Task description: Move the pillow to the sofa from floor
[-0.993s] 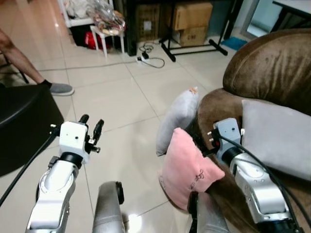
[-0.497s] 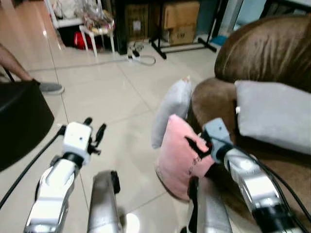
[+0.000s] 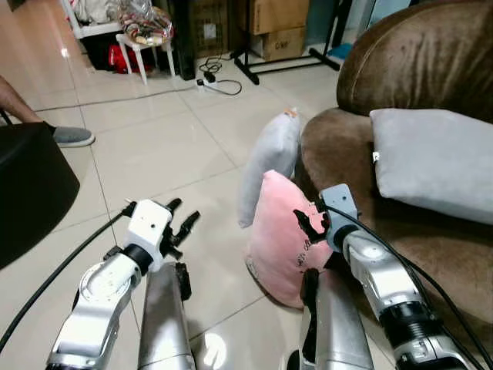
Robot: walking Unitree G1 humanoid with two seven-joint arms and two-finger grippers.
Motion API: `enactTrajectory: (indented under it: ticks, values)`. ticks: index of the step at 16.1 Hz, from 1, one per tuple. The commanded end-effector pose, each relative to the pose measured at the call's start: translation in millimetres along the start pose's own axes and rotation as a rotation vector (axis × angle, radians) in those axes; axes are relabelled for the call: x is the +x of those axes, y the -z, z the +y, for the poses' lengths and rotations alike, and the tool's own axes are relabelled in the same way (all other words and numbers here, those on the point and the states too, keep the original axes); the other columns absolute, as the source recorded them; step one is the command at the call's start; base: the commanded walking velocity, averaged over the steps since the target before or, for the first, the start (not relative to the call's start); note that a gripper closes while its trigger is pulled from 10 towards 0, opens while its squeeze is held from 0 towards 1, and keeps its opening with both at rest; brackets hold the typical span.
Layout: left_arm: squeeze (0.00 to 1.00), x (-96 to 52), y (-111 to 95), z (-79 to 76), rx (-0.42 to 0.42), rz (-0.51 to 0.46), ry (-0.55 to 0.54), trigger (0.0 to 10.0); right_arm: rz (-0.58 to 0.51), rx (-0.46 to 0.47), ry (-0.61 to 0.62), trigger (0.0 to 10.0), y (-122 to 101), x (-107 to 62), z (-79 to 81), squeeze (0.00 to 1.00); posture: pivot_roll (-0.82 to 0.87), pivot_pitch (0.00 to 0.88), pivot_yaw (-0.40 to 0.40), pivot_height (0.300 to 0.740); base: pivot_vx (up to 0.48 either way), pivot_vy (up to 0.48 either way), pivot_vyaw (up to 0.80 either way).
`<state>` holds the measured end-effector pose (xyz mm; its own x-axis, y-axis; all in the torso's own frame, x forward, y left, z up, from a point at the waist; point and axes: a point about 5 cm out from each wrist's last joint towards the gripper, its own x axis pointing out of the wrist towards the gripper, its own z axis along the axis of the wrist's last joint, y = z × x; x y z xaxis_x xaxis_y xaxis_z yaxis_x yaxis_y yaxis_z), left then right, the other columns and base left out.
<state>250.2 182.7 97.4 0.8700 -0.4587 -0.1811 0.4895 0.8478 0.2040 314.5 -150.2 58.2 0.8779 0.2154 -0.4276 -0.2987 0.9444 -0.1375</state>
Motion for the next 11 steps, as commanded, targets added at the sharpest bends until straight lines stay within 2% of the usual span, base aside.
enactTrajectory:
  ticks: [1, 2, 4, 5, 6, 7, 8, 9, 11]
  values:
    - [0.0, -2.0, -1, -5.2, 0.019, 0.018, 0.092, 10.0, 0.023, -0.031, 0.005, 10.0, -2, 8.7, 0.6, 1.0, 0.01, 0.0, -0.008, 0.436, 0.0, 0.0, 0.0]
    - [0.0, -3.3, -1, -5.1, 0.026, 0.025, 0.105, 10.0, 0.041, -0.047, 0.006, 10.0, 0, 12.1, 2.2, 1.0, 0.01, 0.0, -0.008, 0.436, 0.0, 0.0, 0.0]
    - [0.0, -7.8, -3, -3.5, 0.033, 0.03, 0.12, 10.0, 0.102, -0.065, 0.083, 10.0, 8, 20.5, 1.7, 1.0, 0.02, 0.0, -0.005, 0.436, 0.0, 0.0, 0.0]
    - [0.0, -9.2, -3, -3.5, 0.038, 0.039, 0.134, 10.0, 0.127, -0.091, 0.113, 10.0, 11, 23.3, 2.9, 0.87, 0.02, 0.0, -0.001, 0.436, 0.0, 0.0, 0.0]
    - [0.0, -9.2, -3, -3.5, 0.038, 0.039, 0.134, 10.0, 0.127, -0.091, 0.113, 10.0, 11, 23.3, 2.9, 0.87, 0.02, 0.0, -0.001, 0.436, 0.0, 0.0, 0.0]
    - [0.0, -11.0, -3, -4.0, 0.04, 0.046, 0.149, 10.0, 0.168, -0.14, 0.144, 10.0, 17, 24.8, 4.4, 0.0, 0.03, 0.0, -0.001, 0.436, 0.0, 0.0, 0.0]
    - [0.0, -12.2, -3, -4.2, 0.039, 0.049, 0.157, 10.0, 0.201, -0.183, 0.165, 10.0, 21, 25.0, 4.2, 0.0, 0.04, 0.0, -0.002, 0.436, 0.0, 0.0, 0.0]
    - [0.0, -15.1, -4, -5.4, 0.041, 0.055, 0.174, 10.0, 0.272, -0.28, 0.22, 10.0, 30, 23.7, 0.9, 0.0, 0.04, 0.0, -0.004, 0.436, 0.0, 0.0, 0.0]
    - [0.0, -20.2, -5, -9.4, 0.045, 0.068, 0.204, 10.0, 0.306, -0.233, 0.277, 10.0, 36, 22.9, -0.6, 0.0, 0.06, 0.0, -0.007, 0.436, 0.0, 0.0, 0.0]
